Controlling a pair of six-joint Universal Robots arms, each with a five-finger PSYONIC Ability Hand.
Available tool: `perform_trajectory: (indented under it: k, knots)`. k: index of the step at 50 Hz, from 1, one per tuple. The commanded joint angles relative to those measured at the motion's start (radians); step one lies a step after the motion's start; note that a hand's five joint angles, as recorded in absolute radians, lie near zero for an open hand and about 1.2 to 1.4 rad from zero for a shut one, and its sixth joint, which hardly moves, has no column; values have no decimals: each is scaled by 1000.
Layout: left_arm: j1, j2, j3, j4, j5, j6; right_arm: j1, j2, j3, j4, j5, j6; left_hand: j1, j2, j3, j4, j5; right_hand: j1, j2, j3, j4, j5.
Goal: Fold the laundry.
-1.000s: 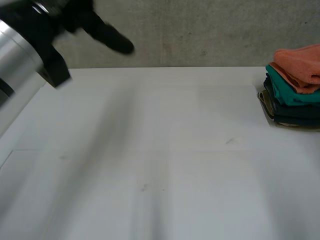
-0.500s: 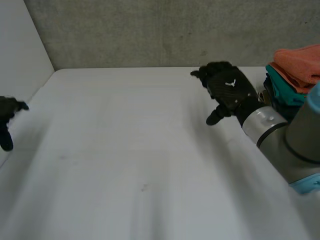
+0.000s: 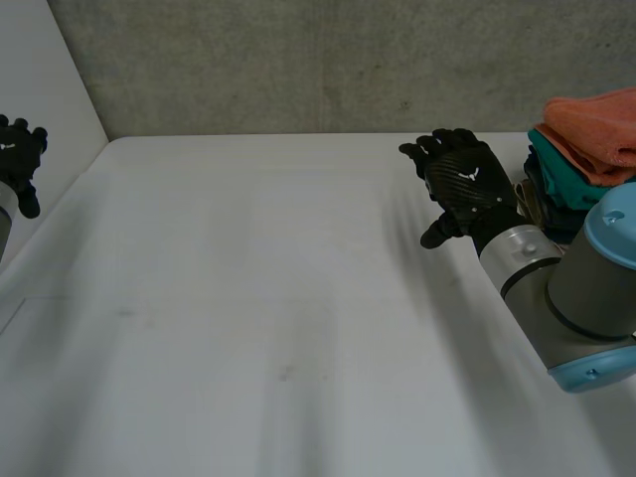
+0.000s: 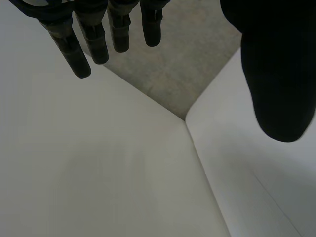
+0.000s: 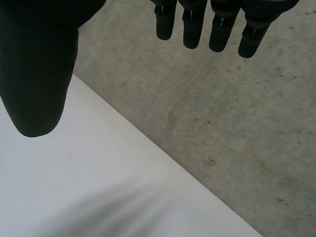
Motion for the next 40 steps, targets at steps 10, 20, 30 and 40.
perform_trajectory:
  k: [10, 20, 30, 40]
  knots:
    - [-155, 390, -115, -288, 82, -503, -82, -147, -162, 122, 79, 126, -15, -31, -37, -32, -50, -49, -35, -32, -33, -41]
    - [-372, 614, -89, -529, 99, -718, -151, -190, -349, 471, 107, 239, -15, -31, -37, -32, -50, -49, -35, -32, -33, -41]
    - [-458, 603, -54, -599, -82, -620, -152, -197, -336, 554, 119, 197, -15, -31, -37, -32, -50, -49, -35, -32, -33, -41]
    - [-447, 616, -81, -579, -90, -603, -136, -206, -305, 508, 115, 180, -15, -31, -37, -32, -50, -49, -35, -32, -33, -41]
